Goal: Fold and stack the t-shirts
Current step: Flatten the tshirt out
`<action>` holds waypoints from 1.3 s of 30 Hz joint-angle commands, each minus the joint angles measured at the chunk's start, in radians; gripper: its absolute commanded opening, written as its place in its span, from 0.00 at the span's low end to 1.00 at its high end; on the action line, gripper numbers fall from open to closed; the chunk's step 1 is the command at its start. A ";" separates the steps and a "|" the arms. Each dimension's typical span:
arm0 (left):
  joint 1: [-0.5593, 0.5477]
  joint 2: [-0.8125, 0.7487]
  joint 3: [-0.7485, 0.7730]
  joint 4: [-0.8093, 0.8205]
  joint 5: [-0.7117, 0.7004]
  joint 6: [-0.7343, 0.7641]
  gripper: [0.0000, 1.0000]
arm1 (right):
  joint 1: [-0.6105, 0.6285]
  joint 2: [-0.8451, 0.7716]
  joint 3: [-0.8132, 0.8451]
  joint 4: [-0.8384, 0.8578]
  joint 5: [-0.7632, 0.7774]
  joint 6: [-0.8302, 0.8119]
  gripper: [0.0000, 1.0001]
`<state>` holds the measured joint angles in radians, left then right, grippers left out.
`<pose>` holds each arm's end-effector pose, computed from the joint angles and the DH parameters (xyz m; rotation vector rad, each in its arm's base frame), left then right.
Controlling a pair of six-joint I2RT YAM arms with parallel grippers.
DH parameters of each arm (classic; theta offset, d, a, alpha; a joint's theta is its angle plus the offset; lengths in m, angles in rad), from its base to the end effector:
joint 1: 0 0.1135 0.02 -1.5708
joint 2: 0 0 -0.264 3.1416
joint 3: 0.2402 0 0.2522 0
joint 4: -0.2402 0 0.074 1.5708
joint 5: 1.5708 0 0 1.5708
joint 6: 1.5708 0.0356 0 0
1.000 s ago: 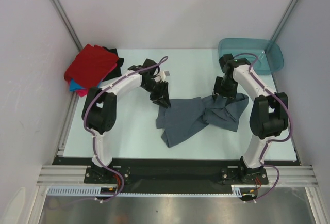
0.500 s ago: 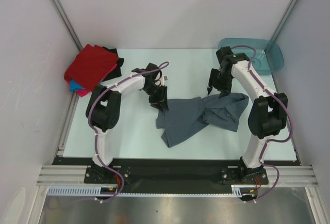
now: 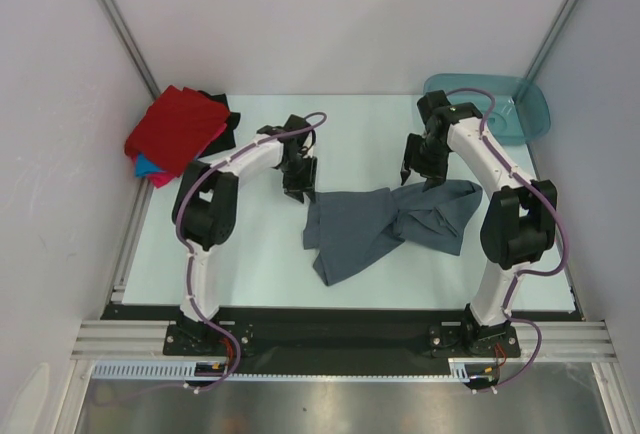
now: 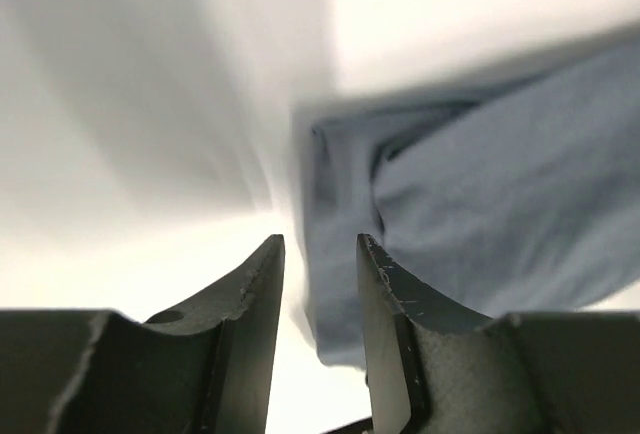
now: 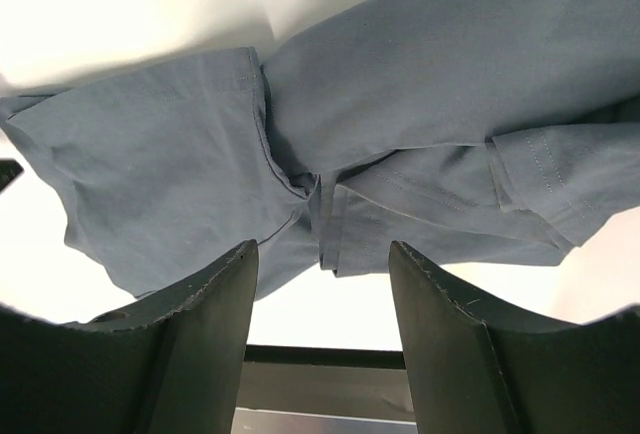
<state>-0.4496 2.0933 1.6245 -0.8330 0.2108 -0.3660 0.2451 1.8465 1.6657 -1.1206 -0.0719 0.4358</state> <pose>0.3807 -0.1920 0.1802 0.1652 2.9413 -0.4442 0.3610 0.0929 0.2769 0.2623 2.8909 0.2297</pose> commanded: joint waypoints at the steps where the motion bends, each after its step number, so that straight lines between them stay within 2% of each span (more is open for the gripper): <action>1: 0.014 0.040 0.060 -0.009 -0.070 -0.008 0.41 | 0.006 -0.036 0.006 -0.015 -0.008 -0.009 0.61; 7: 0.015 0.082 0.072 0.009 -0.033 -0.005 0.40 | 0.003 -0.038 0.005 -0.024 -0.006 -0.017 0.61; 18: 0.014 0.080 0.015 0.083 0.142 -0.030 0.39 | 0.000 -0.021 0.002 -0.016 -0.020 -0.022 0.61; 24: 0.014 0.083 -0.015 0.081 0.130 -0.028 0.34 | 0.002 -0.020 0.000 -0.013 -0.020 -0.022 0.60; 27: 0.014 0.086 -0.022 0.077 0.119 -0.024 0.22 | 0.000 -0.021 -0.004 -0.011 -0.017 -0.022 0.61; 28: 0.014 0.086 -0.022 0.071 0.110 -0.021 0.09 | 0.000 -0.023 -0.006 -0.010 -0.019 -0.020 0.61; 29: 0.014 0.085 -0.022 0.071 0.105 -0.021 0.02 | 0.000 -0.023 -0.009 -0.010 -0.019 -0.020 0.60; 33: 0.012 0.059 -0.009 0.055 0.087 0.004 0.00 | 0.000 -0.029 -0.018 -0.005 -0.016 -0.019 0.61; 39: 0.000 -0.091 0.066 0.003 0.065 0.073 0.00 | -0.001 -0.038 -0.052 -0.002 0.015 -0.028 0.60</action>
<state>-0.4408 2.1448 1.6230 -0.7925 0.3084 -0.3553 0.2451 1.8465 1.6299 -1.1263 -0.0772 0.4248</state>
